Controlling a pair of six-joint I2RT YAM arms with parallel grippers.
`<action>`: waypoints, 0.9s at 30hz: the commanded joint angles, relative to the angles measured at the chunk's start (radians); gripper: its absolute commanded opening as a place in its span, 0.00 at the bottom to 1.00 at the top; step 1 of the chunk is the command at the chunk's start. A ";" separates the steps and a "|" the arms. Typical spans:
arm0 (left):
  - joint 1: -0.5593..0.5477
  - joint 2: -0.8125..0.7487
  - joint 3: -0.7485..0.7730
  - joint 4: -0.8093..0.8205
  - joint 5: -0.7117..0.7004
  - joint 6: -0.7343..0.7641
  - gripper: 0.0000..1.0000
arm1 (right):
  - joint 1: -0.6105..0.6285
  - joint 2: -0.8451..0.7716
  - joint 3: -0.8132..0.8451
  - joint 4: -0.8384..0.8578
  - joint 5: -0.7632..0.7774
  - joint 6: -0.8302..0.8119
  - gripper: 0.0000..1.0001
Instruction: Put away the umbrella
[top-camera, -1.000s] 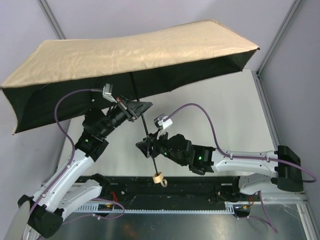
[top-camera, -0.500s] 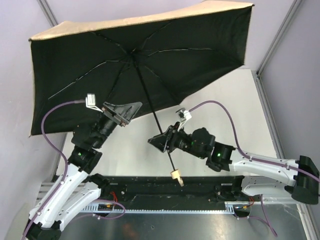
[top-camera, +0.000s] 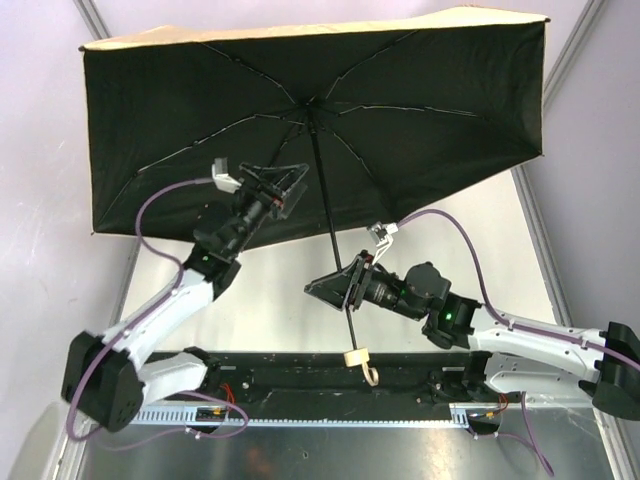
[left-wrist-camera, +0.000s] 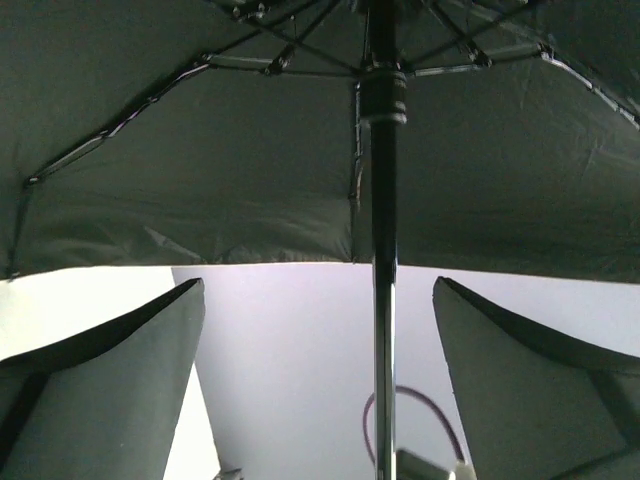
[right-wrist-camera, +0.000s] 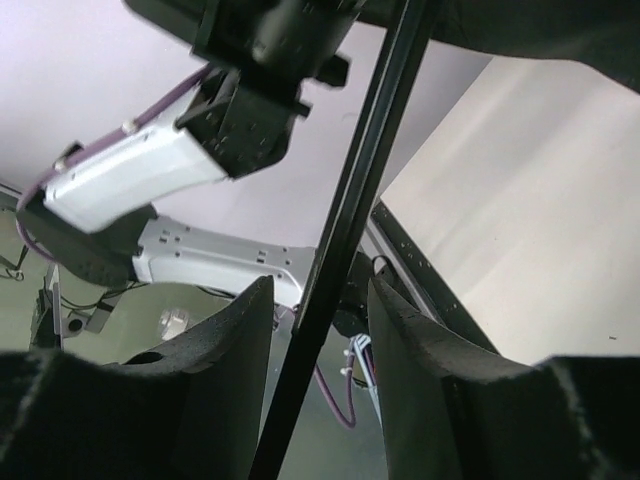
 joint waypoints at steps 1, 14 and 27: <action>0.004 0.129 0.090 0.300 0.047 -0.086 0.96 | 0.015 -0.055 -0.017 0.063 -0.031 -0.012 0.00; -0.020 0.519 0.194 0.982 0.030 -0.179 0.65 | 0.106 -0.108 -0.028 -0.052 0.051 -0.150 0.00; -0.065 0.537 0.225 0.908 -0.051 -0.144 0.56 | 0.108 -0.137 -0.027 -0.074 0.079 -0.165 0.00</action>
